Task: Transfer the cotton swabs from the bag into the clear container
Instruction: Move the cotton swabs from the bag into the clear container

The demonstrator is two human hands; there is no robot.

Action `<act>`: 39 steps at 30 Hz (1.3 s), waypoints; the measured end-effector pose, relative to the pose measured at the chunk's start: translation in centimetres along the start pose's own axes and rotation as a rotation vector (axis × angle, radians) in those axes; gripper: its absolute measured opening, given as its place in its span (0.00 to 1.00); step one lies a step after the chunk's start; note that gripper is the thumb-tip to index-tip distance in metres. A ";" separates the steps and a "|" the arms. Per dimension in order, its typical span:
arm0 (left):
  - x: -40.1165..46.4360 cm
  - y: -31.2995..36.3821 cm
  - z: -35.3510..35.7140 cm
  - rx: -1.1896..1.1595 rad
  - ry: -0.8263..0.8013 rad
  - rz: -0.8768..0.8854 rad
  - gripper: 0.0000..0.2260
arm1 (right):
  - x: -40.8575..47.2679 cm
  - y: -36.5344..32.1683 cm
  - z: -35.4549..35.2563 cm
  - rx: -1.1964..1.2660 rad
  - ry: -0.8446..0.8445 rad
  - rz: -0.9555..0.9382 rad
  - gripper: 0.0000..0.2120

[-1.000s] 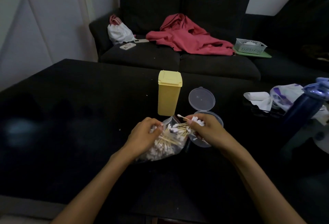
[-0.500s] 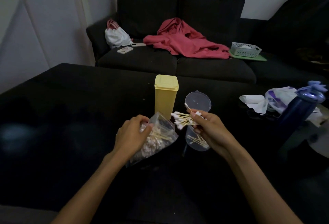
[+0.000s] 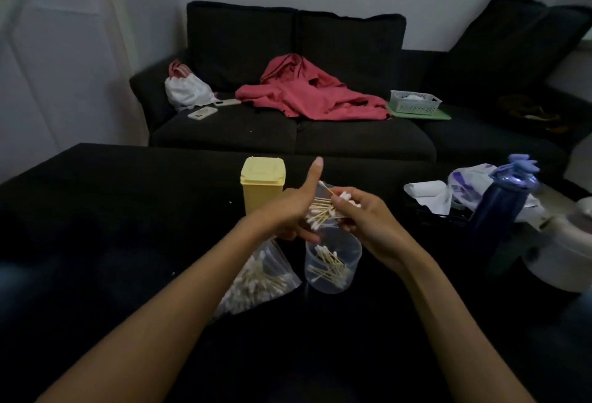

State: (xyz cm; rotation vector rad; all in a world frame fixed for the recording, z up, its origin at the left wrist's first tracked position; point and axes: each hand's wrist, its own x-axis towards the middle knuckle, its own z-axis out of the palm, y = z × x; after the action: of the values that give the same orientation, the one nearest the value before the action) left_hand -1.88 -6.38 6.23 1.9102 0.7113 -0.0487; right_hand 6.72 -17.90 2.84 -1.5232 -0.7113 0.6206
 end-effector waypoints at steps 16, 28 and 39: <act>3.8 -1.1 5.3 -0.059 0.288 0.183 0.16 | -0.6 1.4 -1.7 -0.201 0.124 -0.002 0.08; 3.3 -1.2 6.4 0.006 0.389 0.332 0.15 | -0.5 1.6 -0.6 0.040 0.407 0.016 0.16; 3.1 -3.5 2.7 0.103 0.216 0.285 0.17 | -0.4 2.6 -1.8 -0.060 0.470 0.052 0.04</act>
State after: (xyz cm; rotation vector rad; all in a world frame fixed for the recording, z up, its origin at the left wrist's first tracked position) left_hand -0.34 -6.34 1.02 2.1201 0.5809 0.3090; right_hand 8.00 -19.48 0.41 -1.6671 -0.3324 0.2611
